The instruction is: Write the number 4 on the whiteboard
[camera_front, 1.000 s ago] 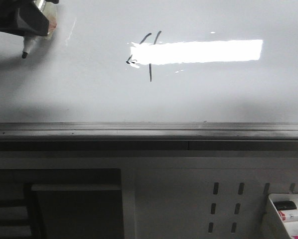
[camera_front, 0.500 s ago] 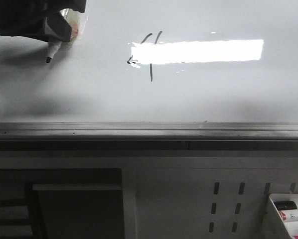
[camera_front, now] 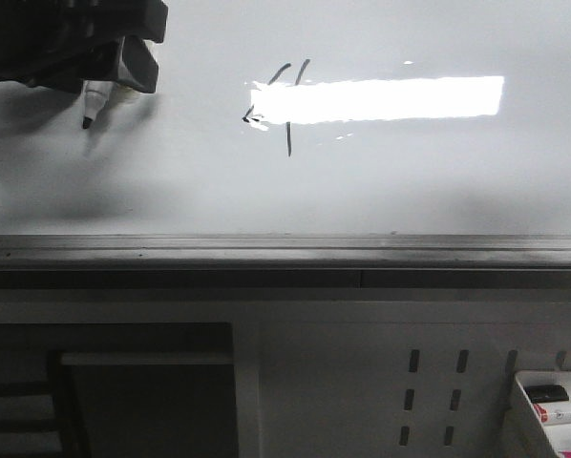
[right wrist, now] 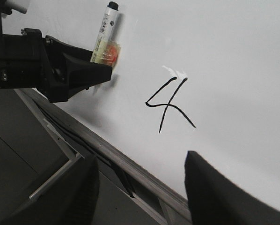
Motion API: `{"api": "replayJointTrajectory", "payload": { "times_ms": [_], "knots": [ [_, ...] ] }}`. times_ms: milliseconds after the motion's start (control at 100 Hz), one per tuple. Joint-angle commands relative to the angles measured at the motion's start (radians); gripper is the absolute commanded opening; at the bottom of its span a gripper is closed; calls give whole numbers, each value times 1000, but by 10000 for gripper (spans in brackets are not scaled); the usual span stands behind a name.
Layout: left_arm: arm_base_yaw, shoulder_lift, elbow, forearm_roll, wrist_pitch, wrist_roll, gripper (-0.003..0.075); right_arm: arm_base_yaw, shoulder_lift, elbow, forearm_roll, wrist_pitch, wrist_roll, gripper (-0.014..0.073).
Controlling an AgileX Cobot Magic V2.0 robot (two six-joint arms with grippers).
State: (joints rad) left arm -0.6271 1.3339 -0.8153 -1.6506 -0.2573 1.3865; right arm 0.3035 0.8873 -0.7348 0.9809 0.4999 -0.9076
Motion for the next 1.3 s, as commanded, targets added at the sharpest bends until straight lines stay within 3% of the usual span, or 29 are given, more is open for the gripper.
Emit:
{"api": "replayJointTrajectory", "payload": {
  "times_ms": [0, 110, 180, 330, 410, 480, 610, 940, 1290],
  "knots": [
    [2, -57, -21, 14, -7, 26, 463, -8, -22, -25, 24, -57, -1, 364],
    [2, -126, 3, 14, -7, 103, 463, -18, -57, -25, 20, -96, -1, 356],
    [2, -191, 32, 14, -7, 150, 462, -27, -85, -25, 20, -119, -1, 308],
    [2, -354, 128, 14, 0, 211, 446, -31, -152, 9, 20, -131, -1, 62],
    [2, -465, 194, 14, 30, 226, 368, -31, -221, 76, 20, -176, -10, -74],
    [2, -562, 259, 18, 73, 226, 261, -31, -304, 151, 20, -237, -27, -63],
    [2, -745, 384, 48, 147, 226, -23, -31, -480, 293, 20, -316, -38, -64],
    [2, -1122, 560, -8, 155, 226, -20, -31, -781, 518, 39, -310, -38, -64],
    [2, -1195, 581, -57, 139, 226, -20, -31, -796, 552, 47, -290, -38, -64]
  ]
}}
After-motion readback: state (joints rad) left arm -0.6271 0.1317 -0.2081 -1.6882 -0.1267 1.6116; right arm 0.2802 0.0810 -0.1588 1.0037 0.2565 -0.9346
